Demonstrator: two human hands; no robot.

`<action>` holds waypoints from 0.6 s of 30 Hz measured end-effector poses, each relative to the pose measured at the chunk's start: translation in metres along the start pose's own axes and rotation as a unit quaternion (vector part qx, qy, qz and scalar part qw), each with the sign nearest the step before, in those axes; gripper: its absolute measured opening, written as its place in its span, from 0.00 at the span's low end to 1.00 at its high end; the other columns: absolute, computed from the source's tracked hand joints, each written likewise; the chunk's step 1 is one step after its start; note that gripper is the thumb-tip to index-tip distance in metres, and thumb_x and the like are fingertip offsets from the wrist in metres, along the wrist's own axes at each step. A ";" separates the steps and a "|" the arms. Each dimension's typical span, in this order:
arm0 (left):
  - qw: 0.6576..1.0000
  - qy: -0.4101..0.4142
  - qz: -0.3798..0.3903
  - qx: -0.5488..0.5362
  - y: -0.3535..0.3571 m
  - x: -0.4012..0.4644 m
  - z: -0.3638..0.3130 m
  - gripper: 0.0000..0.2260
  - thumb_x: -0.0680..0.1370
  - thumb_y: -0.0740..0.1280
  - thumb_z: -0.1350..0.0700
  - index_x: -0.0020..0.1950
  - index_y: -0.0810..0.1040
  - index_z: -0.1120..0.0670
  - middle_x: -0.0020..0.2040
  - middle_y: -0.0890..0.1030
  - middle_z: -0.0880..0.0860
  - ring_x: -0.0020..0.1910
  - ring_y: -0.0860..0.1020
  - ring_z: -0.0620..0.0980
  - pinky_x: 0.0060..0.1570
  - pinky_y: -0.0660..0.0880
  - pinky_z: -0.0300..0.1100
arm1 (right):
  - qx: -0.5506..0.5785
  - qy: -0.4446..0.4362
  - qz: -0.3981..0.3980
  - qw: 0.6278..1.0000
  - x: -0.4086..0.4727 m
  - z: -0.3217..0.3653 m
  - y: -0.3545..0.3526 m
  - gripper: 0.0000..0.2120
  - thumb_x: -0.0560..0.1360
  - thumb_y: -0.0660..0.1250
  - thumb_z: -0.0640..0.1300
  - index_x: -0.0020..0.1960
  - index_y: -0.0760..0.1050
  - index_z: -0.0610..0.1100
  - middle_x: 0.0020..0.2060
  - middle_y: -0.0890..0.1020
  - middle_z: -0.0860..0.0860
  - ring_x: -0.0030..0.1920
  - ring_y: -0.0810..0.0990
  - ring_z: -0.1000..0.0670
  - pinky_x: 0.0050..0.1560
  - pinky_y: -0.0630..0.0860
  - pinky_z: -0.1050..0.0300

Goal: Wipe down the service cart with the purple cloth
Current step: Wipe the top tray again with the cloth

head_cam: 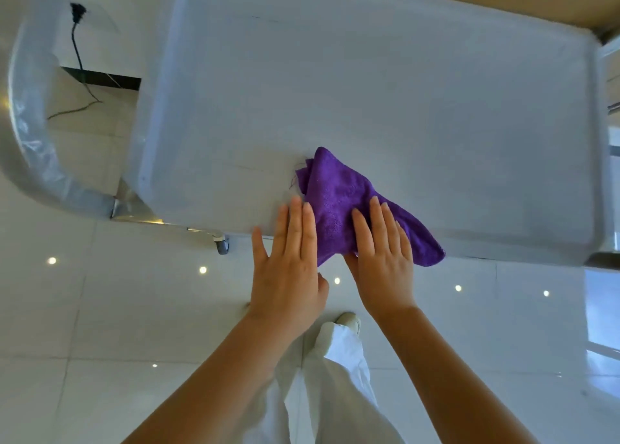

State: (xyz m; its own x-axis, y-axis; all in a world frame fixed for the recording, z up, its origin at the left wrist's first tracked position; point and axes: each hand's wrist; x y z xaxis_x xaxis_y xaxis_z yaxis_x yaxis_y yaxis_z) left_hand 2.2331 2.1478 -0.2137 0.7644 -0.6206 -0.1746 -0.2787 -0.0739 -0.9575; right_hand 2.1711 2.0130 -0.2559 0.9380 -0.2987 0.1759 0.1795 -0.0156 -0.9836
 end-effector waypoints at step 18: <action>0.977 0.201 -0.014 0.074 0.049 0.069 -0.189 0.38 0.70 0.67 0.41 0.73 0.59 0.60 0.72 0.64 0.61 0.70 0.65 0.59 0.63 0.65 0.62 | 0.012 0.041 0.044 0.998 -0.060 -0.212 -0.030 0.25 0.78 0.54 0.59 0.67 0.64 0.44 0.67 0.72 0.40 0.67 0.70 0.41 0.67 0.61 0.50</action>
State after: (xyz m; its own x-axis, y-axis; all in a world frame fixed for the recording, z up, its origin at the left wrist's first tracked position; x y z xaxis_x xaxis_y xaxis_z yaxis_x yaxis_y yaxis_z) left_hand 2.1622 1.9536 -0.2291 0.4723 -0.8786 -0.0714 -0.1509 -0.0007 -0.9885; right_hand 2.0469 1.8290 -0.2455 0.9235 -0.3744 0.0835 0.1052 0.0377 -0.9937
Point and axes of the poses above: each hand's wrist, its own x-axis towards the middle knuckle, its own y-axis out of the palm, z = x × y
